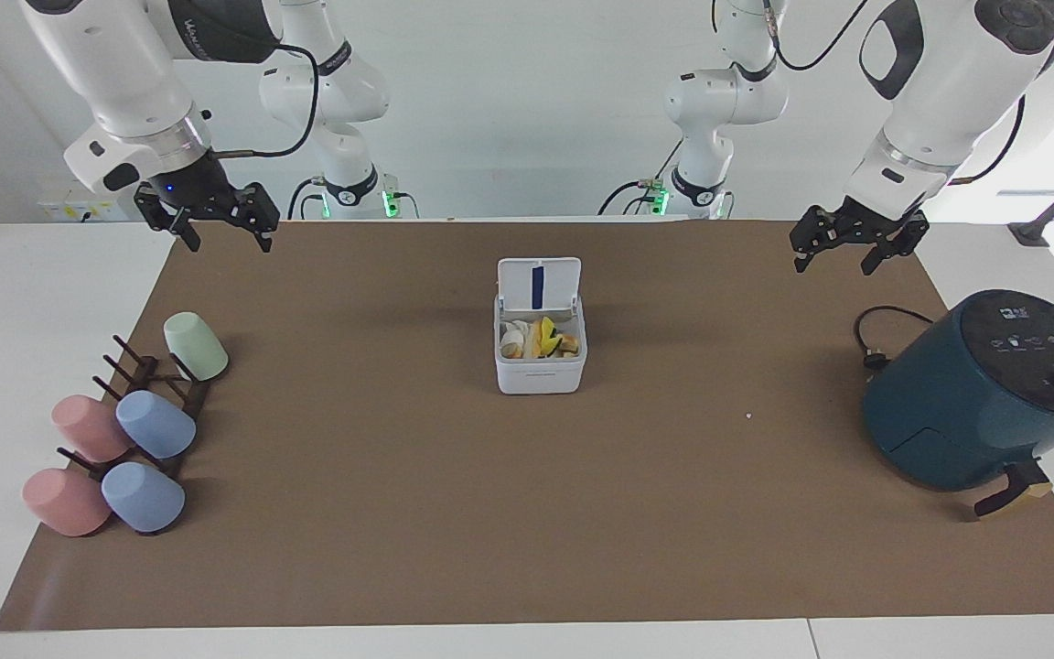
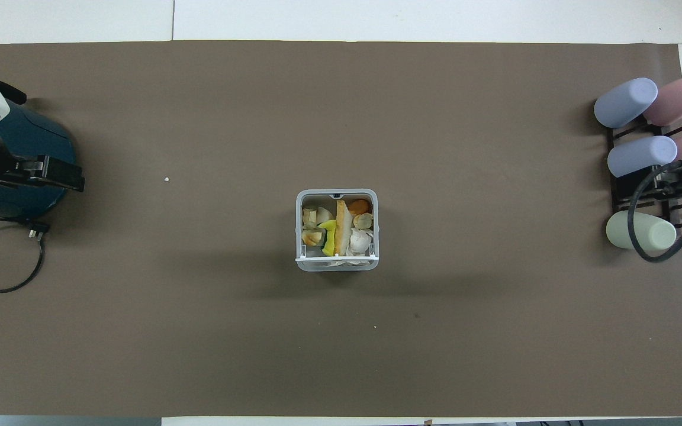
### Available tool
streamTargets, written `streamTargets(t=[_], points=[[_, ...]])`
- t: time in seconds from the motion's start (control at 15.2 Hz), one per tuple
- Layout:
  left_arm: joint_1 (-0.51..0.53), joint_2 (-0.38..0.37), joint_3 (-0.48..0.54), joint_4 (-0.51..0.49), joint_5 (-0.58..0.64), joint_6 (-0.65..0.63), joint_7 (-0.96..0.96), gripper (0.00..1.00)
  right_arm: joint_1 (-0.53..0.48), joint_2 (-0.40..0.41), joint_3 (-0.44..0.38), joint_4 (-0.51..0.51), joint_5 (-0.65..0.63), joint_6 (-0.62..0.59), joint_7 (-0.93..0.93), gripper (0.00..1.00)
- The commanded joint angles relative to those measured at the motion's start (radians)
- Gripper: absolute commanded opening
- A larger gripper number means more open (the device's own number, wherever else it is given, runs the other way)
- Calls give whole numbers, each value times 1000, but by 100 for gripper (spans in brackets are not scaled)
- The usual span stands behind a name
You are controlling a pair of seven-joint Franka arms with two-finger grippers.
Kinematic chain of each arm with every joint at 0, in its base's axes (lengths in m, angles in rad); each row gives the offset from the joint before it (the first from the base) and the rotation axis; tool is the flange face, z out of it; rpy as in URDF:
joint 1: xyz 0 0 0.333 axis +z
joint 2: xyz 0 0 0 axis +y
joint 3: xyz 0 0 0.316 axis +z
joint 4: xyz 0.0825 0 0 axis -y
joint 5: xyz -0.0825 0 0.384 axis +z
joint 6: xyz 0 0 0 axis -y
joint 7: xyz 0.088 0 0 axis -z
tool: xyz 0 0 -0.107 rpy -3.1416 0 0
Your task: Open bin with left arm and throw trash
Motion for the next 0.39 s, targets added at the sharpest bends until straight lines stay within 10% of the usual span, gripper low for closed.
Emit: streamTargets(t=[0.0,0.33], points=[[-8,-24,5,-21,-1,-6,-15,100,-18,5,9,16,18,-22,14,100],[-8,-24,5,-21,-1,-6,-15,100,-14,2,9,10,18,-11,14,100]])
